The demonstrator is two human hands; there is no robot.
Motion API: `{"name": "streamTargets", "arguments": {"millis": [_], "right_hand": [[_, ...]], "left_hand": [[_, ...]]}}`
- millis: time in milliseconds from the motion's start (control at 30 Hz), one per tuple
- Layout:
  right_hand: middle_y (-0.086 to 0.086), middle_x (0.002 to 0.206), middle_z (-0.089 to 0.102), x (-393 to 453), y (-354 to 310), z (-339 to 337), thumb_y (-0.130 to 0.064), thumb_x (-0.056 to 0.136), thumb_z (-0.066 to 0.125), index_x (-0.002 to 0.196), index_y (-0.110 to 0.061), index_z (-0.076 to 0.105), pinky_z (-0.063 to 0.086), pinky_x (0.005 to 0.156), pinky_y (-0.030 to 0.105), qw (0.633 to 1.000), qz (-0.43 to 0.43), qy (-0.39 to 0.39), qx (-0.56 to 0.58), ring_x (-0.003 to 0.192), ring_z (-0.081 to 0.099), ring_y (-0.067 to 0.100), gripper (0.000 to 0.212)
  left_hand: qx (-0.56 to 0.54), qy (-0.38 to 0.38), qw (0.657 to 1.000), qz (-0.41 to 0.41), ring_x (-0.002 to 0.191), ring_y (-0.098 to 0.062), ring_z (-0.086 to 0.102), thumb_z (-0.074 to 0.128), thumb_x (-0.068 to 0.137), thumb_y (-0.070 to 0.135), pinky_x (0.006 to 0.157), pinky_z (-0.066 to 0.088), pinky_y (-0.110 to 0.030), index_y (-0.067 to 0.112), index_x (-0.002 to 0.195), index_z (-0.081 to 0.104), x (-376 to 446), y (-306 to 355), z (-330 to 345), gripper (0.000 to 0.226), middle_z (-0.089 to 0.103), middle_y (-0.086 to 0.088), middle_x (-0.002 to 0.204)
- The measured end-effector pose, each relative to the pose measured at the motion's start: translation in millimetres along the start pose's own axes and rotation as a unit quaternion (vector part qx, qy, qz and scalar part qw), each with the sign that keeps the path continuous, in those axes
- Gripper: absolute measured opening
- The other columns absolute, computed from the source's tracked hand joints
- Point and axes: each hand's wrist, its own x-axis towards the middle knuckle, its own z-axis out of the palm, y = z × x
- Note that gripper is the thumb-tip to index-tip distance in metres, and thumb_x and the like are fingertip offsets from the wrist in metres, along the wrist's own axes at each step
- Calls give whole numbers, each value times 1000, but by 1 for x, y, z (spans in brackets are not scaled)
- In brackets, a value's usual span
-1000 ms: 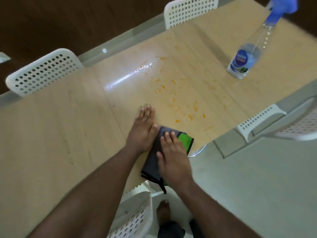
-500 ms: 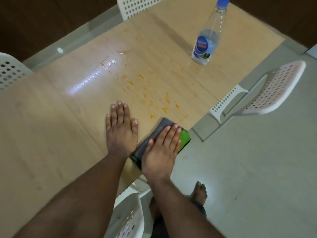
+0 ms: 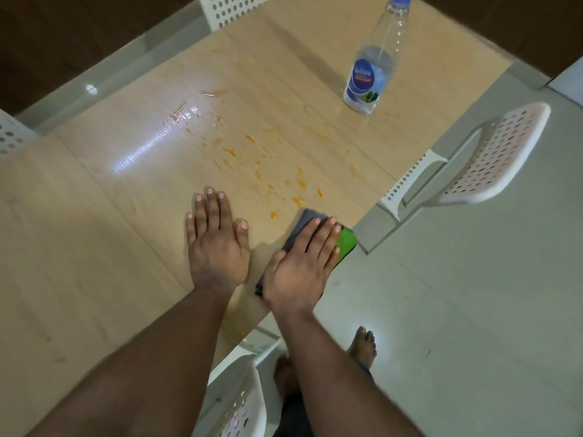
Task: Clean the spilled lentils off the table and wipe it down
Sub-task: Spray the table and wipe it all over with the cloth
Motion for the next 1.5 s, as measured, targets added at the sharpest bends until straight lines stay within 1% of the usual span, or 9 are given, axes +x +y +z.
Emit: {"name": "streamTargets", "arguments": {"millis": [167, 400, 667, 800, 933, 1000, 1167, 1400, 1500], "right_hand": [[20, 175, -5, 56, 9, 4, -51, 108, 28, 167, -2, 8, 6, 130, 55, 996, 78, 38, -6, 162, -8, 34, 78], [20, 174, -13, -9, 3, 7, -42, 110, 30, 166, -3, -2, 8, 130, 53, 1000, 8, 9, -27, 161, -15, 35, 76], [21, 175, 0, 121, 32, 3, -42, 108, 27, 166, -1, 10, 11, 129, 56, 994, 91, 64, -15, 162, -4, 35, 73], [19, 175, -1, 95, 26, 1, -41, 109, 29, 167, -2, 10, 10, 130, 54, 993, 81, 83, -15, 163, -6, 34, 72], [20, 175, -6, 56, 31, 1, -41, 110, 30, 167, -3, 5, 5, 131, 50, 998, -2, 50, -42, 162, -10, 33, 73], [20, 175, -3, 82, 41, -1, -42, 110, 30, 167, -2, 8, 5, 131, 51, 998, -3, 53, -38, 162, -8, 34, 73], [23, 174, 6, 172, 53, -8, -47, 107, 29, 165, 1, 15, 14, 128, 58, 993, 81, 77, -34, 162, 1, 38, 76], [21, 174, -5, 113, 54, -9, -44, 110, 28, 166, -1, 5, 3, 131, 52, 998, -20, 33, -49, 162, -10, 35, 74], [23, 174, 0, 142, 57, -12, -46, 109, 31, 166, 1, 9, 6, 131, 54, 998, -2, 47, -50, 162, -5, 38, 76]], "left_hand": [[0, 14, 1000, 3, 163, -29, 3, 24, 109, 45, 131, 10, -51, 7, 167, 16, -3, 0, 4, 70, 6, -12, 177], [-26, -17, 998, -53, 163, -28, -10, 19, 105, 44, 131, 3, -53, 6, 168, 6, 11, 24, -3, 75, -7, -9, 177], [-88, 1, 996, 12, 163, -27, -2, 25, 107, 45, 132, 4, -46, 3, 167, 9, 61, 78, 6, 75, 1, -12, 177], [-40, -5, 999, 33, 163, -28, 2, 23, 108, 48, 131, 10, -49, 3, 167, 12, 63, 84, 10, 74, 5, -14, 176], [-29, -1, 999, 36, 163, -30, 2, 21, 109, 48, 131, 11, -49, 3, 167, 14, 62, 84, 9, 74, 7, -14, 176], [-28, -5, 999, 37, 163, -30, 0, 22, 110, 49, 131, 10, -50, 4, 167, 12, 64, 86, 10, 73, 6, -14, 176], [-20, -4, 999, 25, 163, -32, -1, 22, 110, 52, 131, 9, -52, 5, 167, 12, 67, 88, 15, 75, 6, -16, 176], [-21, -5, 1000, 18, 163, -32, 2, 19, 109, 54, 131, 11, -52, 3, 166, 17, 65, 89, 10, 76, 10, -18, 175], [-26, -5, 999, 19, 163, -31, 2, 19, 109, 53, 131, 10, -51, 4, 166, 17, 66, 89, 11, 76, 10, -18, 175]]}}
